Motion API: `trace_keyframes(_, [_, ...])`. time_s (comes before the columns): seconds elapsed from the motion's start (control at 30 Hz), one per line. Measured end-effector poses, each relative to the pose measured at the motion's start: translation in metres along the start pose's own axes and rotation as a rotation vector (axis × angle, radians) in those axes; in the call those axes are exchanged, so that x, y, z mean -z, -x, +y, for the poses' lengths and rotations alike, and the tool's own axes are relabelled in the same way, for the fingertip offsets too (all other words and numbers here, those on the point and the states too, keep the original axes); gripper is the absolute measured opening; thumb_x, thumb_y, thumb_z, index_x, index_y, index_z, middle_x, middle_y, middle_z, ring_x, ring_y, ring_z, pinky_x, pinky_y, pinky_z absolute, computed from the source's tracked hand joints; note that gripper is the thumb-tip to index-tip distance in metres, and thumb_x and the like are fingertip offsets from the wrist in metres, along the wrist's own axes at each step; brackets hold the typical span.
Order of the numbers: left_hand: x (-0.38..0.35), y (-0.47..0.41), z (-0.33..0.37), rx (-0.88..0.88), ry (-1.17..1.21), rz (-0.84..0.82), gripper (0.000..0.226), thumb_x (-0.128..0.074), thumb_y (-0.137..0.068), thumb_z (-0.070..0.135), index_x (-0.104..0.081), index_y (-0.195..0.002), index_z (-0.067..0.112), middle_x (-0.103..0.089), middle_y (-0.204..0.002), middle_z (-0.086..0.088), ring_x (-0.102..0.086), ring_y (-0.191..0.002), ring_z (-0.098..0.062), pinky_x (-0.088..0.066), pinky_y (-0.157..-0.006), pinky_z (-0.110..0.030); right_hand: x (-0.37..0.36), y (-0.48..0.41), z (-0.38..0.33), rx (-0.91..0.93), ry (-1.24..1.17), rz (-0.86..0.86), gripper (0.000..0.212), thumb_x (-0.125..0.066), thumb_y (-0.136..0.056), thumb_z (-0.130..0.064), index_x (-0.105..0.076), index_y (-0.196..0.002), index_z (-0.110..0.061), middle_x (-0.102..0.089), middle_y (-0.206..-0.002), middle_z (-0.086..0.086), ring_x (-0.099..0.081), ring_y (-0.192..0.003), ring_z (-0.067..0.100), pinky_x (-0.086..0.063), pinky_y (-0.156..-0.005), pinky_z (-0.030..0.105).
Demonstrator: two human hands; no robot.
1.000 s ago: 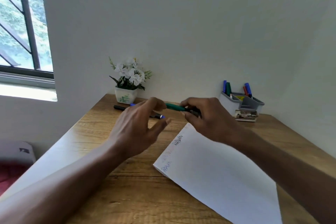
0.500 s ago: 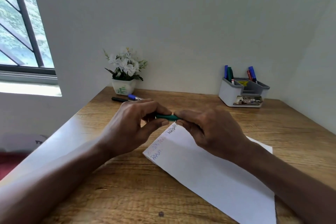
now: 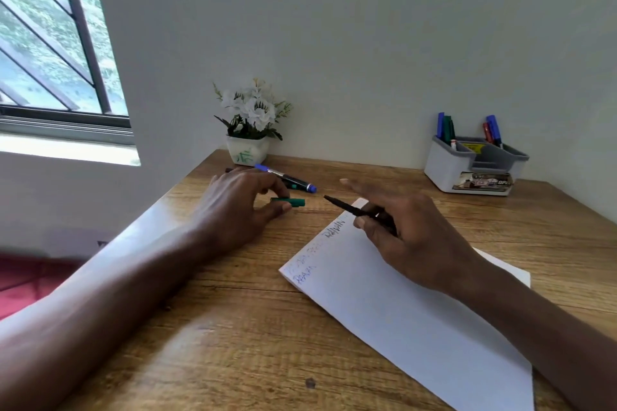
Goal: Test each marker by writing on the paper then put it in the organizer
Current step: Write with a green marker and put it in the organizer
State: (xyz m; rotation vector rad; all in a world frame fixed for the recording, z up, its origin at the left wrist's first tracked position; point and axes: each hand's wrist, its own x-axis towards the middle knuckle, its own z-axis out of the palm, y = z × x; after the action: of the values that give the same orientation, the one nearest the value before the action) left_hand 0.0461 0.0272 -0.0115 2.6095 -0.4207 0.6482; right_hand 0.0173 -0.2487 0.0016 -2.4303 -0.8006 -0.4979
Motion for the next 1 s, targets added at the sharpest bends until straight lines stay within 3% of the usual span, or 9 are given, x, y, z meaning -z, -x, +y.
trace_keyframes(0.13, [-0.002,-0.004,0.001,0.071,-0.053,-0.137,0.022,-0.069,-0.086,0.057,-0.070,-0.104,0.044,-0.060,-0.133,0.012,-0.050,-0.129,-0.015,-0.040,-0.106,-0.050,0.000,0.000,-0.004,-0.021,-0.191,-0.038,0.043,-0.066,-0.097,-0.017,-0.054,-0.128,-0.045,-0.074,-0.091,-0.008,-0.071,-0.072,0.007,-0.052,-0.062,0.016])
trace_keyframes(0.23, [-0.003,-0.005,0.000,0.107,-0.032,-0.184,0.034,-0.066,-0.085,0.063,-0.067,-0.114,0.045,-0.056,-0.139,0.009,-0.051,-0.130,-0.017,-0.042,-0.106,-0.051,0.001,0.000,-0.007,-0.156,-0.572,-0.092,0.021,-0.059,-0.100,-0.008,-0.069,-0.109,-0.024,-0.077,-0.092,0.006,-0.074,-0.066,0.022,-0.054,-0.055,0.025])
trace_keyframes(0.37, [0.002,0.001,0.003,0.253,-0.040,-0.298,0.103,-0.038,-0.065,0.100,-0.045,-0.147,0.038,-0.042,-0.157,0.001,-0.044,-0.138,-0.022,-0.037,-0.113,-0.052,0.003,0.000,-0.010,-0.382,-1.291,-0.226,0.036,-0.047,-0.090,-0.004,-0.072,-0.117,-0.004,-0.074,-0.104,0.022,-0.072,-0.084,0.028,-0.060,-0.070,0.030])
trace_keyframes(0.43, [0.003,0.006,0.004,0.295,-0.065,-0.378,0.130,-0.023,-0.054,0.109,-0.033,-0.155,0.028,-0.029,-0.165,-0.003,-0.035,-0.146,-0.023,-0.026,-0.120,-0.054,0.005,0.002,-0.009,-0.374,-1.483,-0.249,0.047,-0.050,-0.079,-0.007,-0.070,-0.121,-0.002,-0.073,-0.103,0.019,-0.071,-0.089,0.024,-0.060,-0.076,0.030])
trace_keyframes(0.5, [0.003,0.009,0.004,0.298,-0.104,-0.448,0.146,-0.016,-0.046,0.112,-0.021,-0.160,0.021,-0.015,-0.169,-0.003,-0.022,-0.152,-0.021,-0.009,-0.125,-0.055,0.003,0.003,-0.011,-0.316,-1.466,-0.231,0.040,-0.063,-0.079,-0.010,-0.071,-0.118,-0.007,-0.071,-0.095,0.013,-0.068,-0.087,0.020,-0.059,-0.074,0.029])
trace_keyframes(0.57, [0.003,0.010,0.003,0.304,-0.125,-0.500,0.154,-0.014,-0.041,0.113,-0.011,-0.163,0.018,-0.005,-0.171,-0.002,-0.010,-0.155,-0.018,0.001,-0.125,-0.054,0.000,0.003,-0.015,-0.279,-1.371,-0.195,0.033,-0.084,-0.075,-0.027,-0.072,-0.103,-0.013,-0.066,-0.081,0.008,-0.063,-0.077,0.020,-0.055,-0.067,0.030])
trace_keyframes(0.63, [0.001,0.008,0.003,0.304,-0.147,-0.537,0.156,-0.015,-0.040,0.114,-0.007,-0.163,0.018,0.000,-0.171,-0.003,-0.005,-0.156,-0.017,0.005,-0.124,-0.055,-0.004,0.004,-0.020,-0.280,-1.196,-0.153,0.030,-0.080,-0.081,-0.043,-0.071,-0.089,-0.016,-0.061,-0.066,0.007,-0.057,-0.066,0.021,-0.050,-0.061,0.031])
trace_keyframes(0.77, [-0.002,0.007,0.002,0.283,-0.176,-0.538,0.157,-0.013,-0.040,0.114,-0.008,-0.163,0.016,-0.001,-0.171,-0.004,-0.004,-0.156,-0.019,0.006,-0.122,-0.060,-0.007,0.005,-0.024,-0.281,-1.016,-0.242,0.026,-0.056,-0.096,-0.027,-0.075,-0.107,-0.014,-0.072,-0.082,0.018,-0.067,-0.074,0.026,-0.053,-0.062,0.031])
trace_keyframes(1.0, [0.001,0.006,0.005,0.282,-0.227,-0.619,0.165,-0.021,-0.031,0.114,0.003,-0.162,0.016,0.011,-0.170,-0.006,0.004,-0.156,-0.022,0.003,-0.121,-0.065,-0.013,0.006,-0.027,-0.334,-0.796,-0.287,0.016,-0.075,-0.087,-0.013,-0.077,-0.103,-0.013,-0.078,-0.081,0.013,-0.074,-0.072,0.021,-0.057,-0.065,0.029])
